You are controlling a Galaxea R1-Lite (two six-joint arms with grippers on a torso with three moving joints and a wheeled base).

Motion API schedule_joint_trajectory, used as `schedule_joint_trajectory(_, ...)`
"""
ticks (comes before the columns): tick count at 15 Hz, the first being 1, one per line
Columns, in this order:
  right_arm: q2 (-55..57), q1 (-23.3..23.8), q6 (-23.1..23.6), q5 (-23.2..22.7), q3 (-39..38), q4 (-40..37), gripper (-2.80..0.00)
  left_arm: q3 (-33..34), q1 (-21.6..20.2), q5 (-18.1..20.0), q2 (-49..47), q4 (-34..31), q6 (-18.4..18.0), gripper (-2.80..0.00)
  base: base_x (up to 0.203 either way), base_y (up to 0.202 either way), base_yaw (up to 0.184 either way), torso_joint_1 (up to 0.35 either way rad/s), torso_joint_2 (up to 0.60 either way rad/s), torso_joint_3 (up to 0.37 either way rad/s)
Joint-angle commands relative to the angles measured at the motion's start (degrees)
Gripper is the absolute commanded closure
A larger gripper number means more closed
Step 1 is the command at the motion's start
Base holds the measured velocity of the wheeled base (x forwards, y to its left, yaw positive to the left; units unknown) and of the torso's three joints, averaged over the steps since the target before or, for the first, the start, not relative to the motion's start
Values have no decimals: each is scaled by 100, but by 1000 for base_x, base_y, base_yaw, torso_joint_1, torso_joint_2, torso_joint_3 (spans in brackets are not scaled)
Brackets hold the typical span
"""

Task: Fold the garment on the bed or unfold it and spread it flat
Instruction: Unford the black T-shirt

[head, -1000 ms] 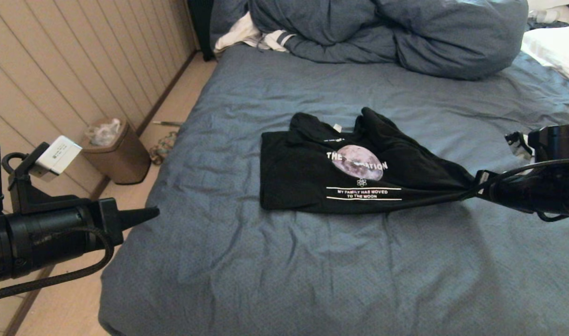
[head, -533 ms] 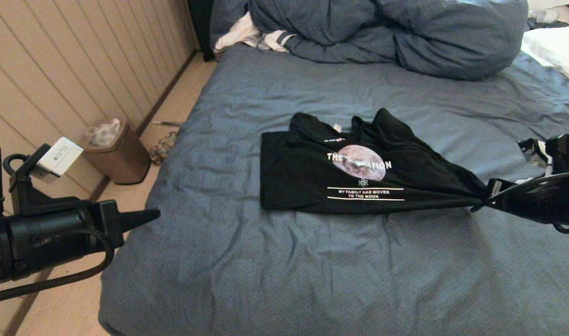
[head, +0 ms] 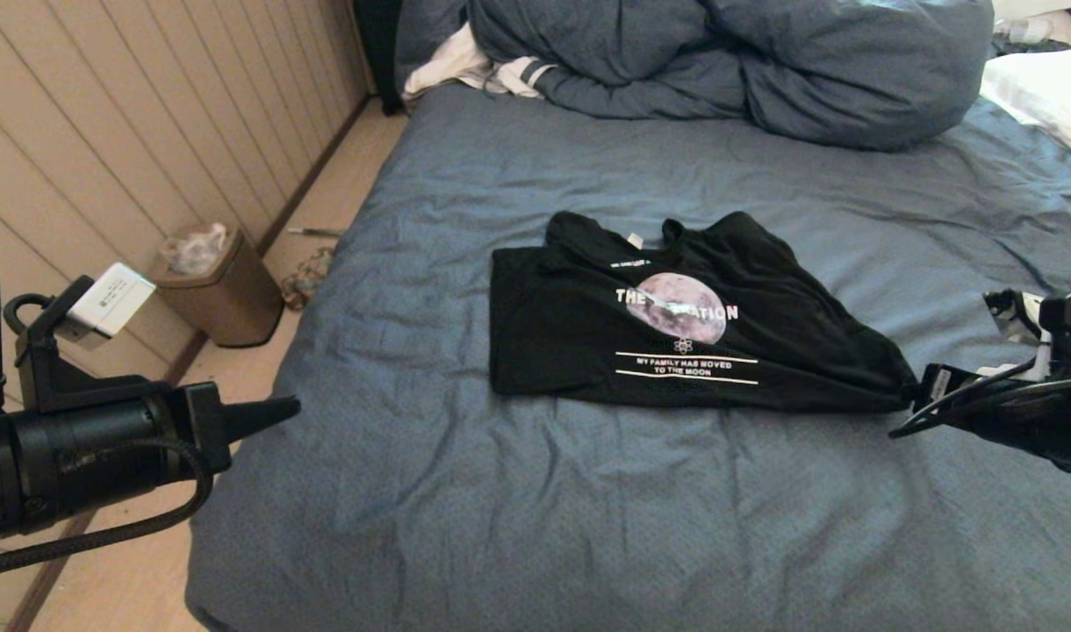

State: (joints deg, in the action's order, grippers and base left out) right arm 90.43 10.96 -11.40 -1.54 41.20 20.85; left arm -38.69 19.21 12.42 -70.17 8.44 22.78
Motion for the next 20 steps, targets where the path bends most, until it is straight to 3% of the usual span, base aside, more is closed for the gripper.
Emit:
schedule_joint_trajectory(1, -185, -5, 41, -21, 43, 16, -280, -5, 3, 6, 3, 9, 9, 0, 0, 0, 0, 0, 0, 0)
schedule_joint_trajectory(8, -559, -70, 108, -30, 1890, -782, -280, -711, -3, -38, -181, -87, 3, 0, 0, 0, 0, 0, 0, 0)
schedule_joint_trajectory(11, 327, -180, 105, -72, 2663, -920, -280, -1104, 61, -109, -623, -105, 7, 0, 0, 0, 0, 0, 0, 0)
schedule_joint_trajectory(15, 1851, -588, 92, -77, 4072, -958, -280, -1532, 390, -489, -1291, -34, 8, 0, 0, 0, 0, 0, 0, 0)
schedule_joint_trajectory(20, 3356, -930, 101, -64, 5569, -990, -280, -1828, 571, -530, -1900, 237, 51, 0, 0, 0, 0, 0, 0, 0)
